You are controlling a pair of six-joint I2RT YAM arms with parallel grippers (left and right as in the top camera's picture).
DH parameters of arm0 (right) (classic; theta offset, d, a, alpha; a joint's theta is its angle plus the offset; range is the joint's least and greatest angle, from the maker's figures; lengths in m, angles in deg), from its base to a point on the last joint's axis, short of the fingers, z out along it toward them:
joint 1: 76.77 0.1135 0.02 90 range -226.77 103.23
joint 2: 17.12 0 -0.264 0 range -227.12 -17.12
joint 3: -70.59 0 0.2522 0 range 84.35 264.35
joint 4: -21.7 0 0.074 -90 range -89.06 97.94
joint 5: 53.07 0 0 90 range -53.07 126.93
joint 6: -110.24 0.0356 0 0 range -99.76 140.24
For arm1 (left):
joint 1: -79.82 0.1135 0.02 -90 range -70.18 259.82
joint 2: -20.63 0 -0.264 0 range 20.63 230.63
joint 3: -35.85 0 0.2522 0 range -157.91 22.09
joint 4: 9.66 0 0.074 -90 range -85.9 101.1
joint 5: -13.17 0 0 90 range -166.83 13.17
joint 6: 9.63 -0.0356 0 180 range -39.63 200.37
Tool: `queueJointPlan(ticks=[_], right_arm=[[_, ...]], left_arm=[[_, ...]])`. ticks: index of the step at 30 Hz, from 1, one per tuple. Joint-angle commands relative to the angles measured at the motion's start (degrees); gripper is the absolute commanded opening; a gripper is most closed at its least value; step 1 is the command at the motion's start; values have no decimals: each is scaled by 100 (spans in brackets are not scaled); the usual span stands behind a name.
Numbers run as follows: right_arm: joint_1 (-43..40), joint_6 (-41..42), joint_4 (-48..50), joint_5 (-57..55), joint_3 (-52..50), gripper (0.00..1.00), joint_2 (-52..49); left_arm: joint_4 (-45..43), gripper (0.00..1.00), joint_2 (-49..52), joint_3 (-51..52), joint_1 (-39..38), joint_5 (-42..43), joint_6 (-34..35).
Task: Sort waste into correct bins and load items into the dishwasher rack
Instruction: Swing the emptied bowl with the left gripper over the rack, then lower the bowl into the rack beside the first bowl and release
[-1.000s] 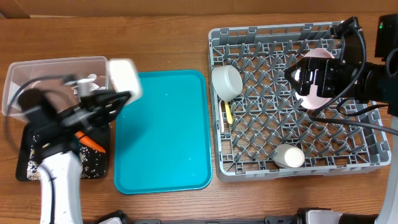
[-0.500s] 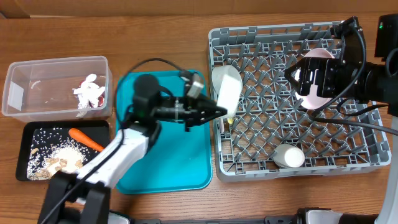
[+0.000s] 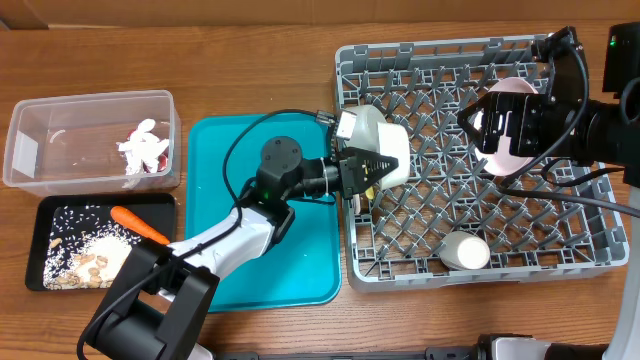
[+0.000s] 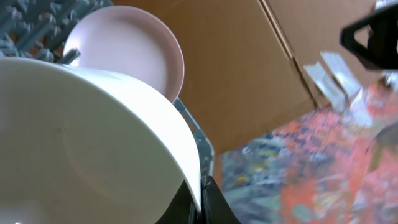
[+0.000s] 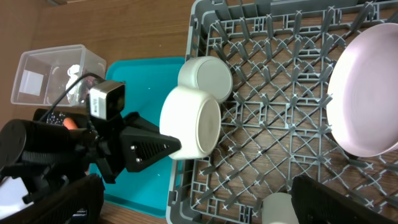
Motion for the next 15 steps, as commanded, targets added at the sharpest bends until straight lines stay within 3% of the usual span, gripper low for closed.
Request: queueJointPlan(ticks=[1,15], right_arm=[[28,0,20,-15,33,100,13],[28,0,20,-15,33,100,13]], left_arm=[[-120,4,61,-11,-168,-350,741],[-1788,4,63,922,-249,-354,1486]])
